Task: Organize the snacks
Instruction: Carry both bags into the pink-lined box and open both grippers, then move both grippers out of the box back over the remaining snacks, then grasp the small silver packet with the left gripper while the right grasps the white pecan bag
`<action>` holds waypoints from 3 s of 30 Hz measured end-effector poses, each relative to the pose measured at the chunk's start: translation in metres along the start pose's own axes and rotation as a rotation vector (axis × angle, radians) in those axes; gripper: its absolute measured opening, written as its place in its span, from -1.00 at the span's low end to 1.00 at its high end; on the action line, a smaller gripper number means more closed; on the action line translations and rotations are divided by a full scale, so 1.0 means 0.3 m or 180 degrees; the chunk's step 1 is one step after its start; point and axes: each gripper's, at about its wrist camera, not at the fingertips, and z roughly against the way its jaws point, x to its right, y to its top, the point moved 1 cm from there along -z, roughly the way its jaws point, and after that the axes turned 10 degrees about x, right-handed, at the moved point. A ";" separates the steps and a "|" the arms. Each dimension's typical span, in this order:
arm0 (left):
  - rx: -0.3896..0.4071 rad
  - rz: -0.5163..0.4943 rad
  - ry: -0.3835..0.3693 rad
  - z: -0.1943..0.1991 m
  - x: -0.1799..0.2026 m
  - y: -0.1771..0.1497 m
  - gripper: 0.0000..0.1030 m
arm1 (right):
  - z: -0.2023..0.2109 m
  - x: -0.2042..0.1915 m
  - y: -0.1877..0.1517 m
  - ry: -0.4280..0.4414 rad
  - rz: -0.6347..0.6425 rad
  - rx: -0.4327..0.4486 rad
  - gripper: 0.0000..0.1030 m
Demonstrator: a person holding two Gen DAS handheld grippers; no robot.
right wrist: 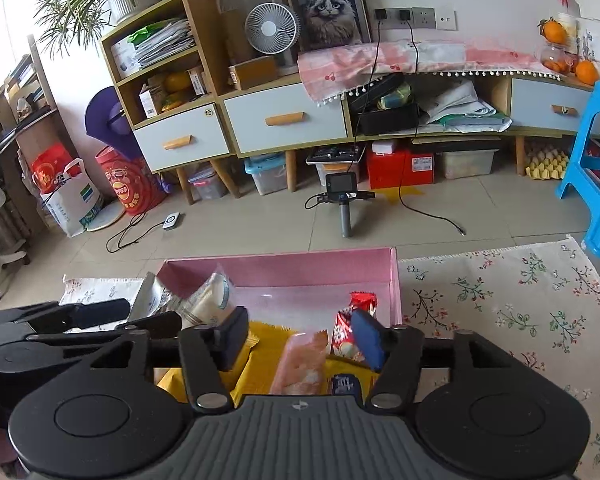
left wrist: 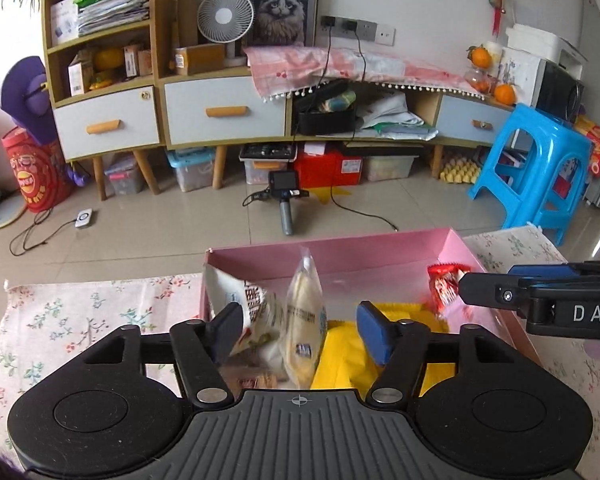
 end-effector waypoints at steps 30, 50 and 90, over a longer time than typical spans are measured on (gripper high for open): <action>-0.0124 -0.0147 -0.0081 0.423 0.024 -0.201 0.74 | 0.338 -0.144 -0.108 0.0002 0.0326 0.0072 0.70; -0.0132 -0.0008 -0.0449 0.563 -0.058 -0.408 0.83 | 0.442 -0.272 -0.323 0.0534 0.1213 0.0131 0.77; -0.0472 0.0546 -0.0171 0.495 -0.155 -0.535 -0.37 | 0.351 -0.356 -0.537 0.1112 0.1434 -0.0337 0.16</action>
